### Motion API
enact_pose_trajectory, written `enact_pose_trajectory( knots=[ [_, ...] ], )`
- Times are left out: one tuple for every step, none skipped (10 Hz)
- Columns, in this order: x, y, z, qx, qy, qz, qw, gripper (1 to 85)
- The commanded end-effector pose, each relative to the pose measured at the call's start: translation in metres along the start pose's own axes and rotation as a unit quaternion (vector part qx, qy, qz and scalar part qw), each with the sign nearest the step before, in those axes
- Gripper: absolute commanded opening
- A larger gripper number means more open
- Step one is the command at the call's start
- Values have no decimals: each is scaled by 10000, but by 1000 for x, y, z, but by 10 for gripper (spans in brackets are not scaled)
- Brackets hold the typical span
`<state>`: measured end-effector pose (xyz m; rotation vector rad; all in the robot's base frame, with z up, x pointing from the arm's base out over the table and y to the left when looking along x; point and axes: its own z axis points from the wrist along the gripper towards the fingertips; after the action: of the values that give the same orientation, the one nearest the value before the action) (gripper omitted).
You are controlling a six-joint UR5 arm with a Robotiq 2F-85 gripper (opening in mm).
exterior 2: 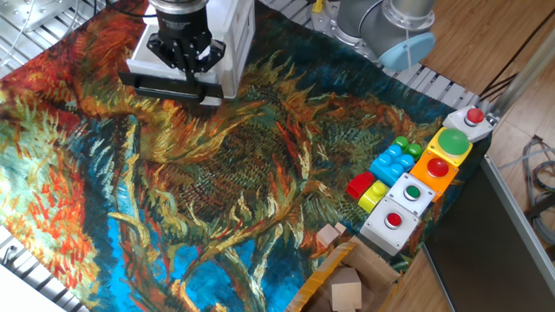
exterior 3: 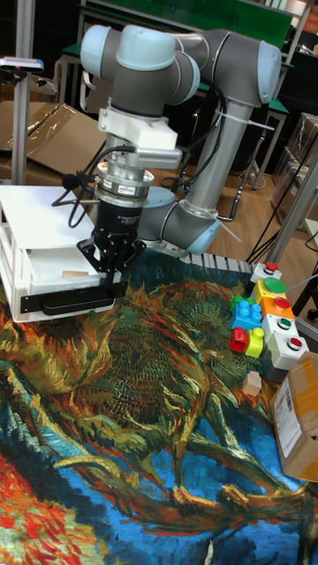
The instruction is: Put things in the drawer
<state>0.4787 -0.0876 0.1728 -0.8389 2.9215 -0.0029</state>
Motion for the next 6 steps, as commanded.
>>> enact_pose_trajectory(
  knots=[
    [17,1,-3,-29,40,-11,10000,13],
    [21,2,-6,-30,85,-13,10000,13],
    [24,4,-9,-51,118,-13,9999,13],
    [28,7,-10,-76,129,-11,9999,13],
    [34,8,-10,-102,113,-24,9999,13],
    [40,10,-10,-115,104,-46,9999,13]
  ],
)
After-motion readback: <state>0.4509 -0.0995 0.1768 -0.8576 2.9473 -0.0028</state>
